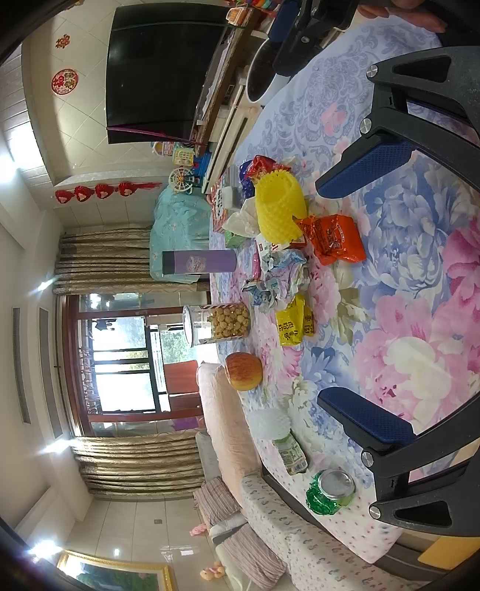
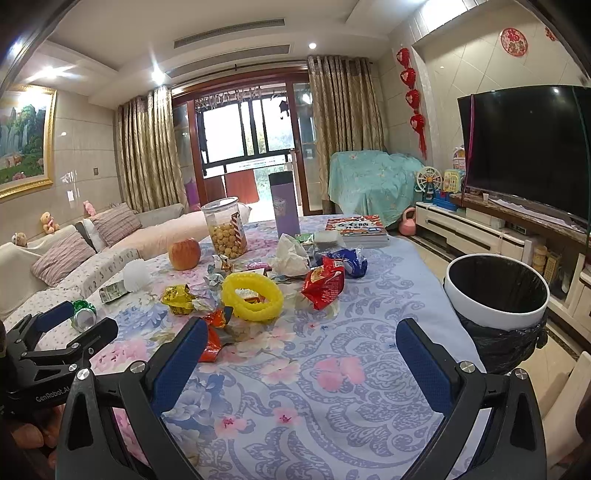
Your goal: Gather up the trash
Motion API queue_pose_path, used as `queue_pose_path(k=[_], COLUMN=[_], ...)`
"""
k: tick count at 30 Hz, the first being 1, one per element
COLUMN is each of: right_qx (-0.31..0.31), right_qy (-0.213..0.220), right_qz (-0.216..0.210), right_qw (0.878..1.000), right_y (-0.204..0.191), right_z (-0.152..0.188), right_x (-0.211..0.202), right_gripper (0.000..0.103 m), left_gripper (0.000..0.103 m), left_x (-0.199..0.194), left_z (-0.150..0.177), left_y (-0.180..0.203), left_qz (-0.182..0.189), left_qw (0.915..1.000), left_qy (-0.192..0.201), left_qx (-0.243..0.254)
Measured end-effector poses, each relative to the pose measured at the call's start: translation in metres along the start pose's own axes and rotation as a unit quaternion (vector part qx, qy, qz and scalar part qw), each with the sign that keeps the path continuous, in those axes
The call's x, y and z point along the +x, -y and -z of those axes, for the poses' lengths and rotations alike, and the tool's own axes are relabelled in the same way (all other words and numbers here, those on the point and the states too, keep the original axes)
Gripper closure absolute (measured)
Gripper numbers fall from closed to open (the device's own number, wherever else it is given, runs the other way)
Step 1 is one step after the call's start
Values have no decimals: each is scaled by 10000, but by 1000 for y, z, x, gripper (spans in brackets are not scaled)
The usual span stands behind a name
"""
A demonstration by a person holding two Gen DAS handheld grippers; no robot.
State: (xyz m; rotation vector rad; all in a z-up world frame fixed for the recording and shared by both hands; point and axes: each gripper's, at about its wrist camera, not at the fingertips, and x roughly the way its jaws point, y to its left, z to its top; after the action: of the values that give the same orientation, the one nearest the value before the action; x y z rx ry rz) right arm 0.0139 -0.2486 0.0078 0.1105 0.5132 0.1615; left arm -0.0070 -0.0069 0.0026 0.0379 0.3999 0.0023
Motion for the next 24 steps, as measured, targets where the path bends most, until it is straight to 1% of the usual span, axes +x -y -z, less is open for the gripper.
queue_pose_path(k=[24], right_qx=[31], right_qy=[-3], right_qz=[-23], right_qw=[10000], right_y=[0], right_z=[1], right_x=[-2], right_gripper=[1], left_gripper=[0], left_x=[0], left_z=[1], left_y=[0], left_qz=[1], left_qw=[10000], left_qy=[9], left_qx=[-8])
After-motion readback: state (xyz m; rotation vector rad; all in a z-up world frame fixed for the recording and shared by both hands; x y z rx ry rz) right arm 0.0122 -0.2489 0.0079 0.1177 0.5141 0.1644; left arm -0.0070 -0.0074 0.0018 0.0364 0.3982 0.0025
